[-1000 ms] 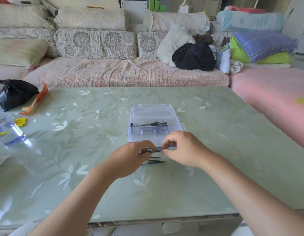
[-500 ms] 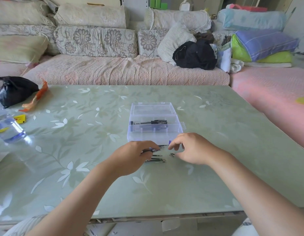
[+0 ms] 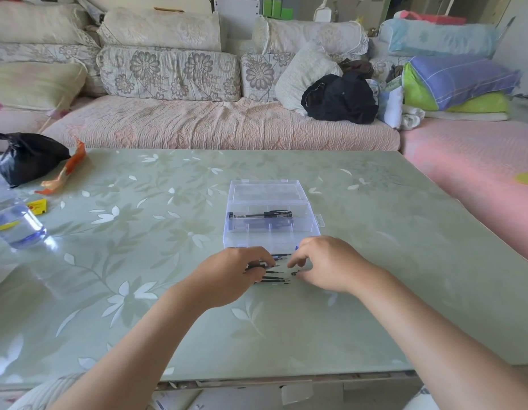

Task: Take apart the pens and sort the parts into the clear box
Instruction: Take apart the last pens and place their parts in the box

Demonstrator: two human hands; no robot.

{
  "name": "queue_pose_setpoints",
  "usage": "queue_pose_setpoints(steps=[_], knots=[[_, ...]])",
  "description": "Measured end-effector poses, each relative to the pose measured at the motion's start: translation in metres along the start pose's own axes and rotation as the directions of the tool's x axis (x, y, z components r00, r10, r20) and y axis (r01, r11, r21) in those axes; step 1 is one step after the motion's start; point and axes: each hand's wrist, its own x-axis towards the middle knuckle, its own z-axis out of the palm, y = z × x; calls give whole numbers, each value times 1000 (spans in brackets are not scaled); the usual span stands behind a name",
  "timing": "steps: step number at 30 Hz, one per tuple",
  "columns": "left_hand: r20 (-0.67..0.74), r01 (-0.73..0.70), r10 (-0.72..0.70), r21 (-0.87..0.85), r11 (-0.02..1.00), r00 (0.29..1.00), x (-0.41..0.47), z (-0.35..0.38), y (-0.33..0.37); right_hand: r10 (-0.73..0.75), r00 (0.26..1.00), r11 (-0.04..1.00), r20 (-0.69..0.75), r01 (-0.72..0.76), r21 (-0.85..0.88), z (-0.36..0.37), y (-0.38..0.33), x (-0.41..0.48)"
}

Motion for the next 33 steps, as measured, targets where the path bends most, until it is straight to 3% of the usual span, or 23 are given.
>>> queue_pose_setpoints(steps=[6, 10, 16, 33], knots=[[-5, 1, -1, 26, 1000, 1000, 0, -2, -2, -24, 1000, 999, 1, 24, 37, 1, -3, 0], [-15, -22, 23, 16, 1000, 1000, 0, -2, -2, 56, 995, 980, -86, -39, 194, -5, -6, -1], [-23, -42, 41, -26, 999, 999, 0, -2, -1, 54, 989, 925, -138, 3, 379, -4, -15, -4], [-13, -42, 41, -61, 997, 999, 0, -2, -4, 7, 990, 888, -138, 57, 456, 4, -24, -6]])
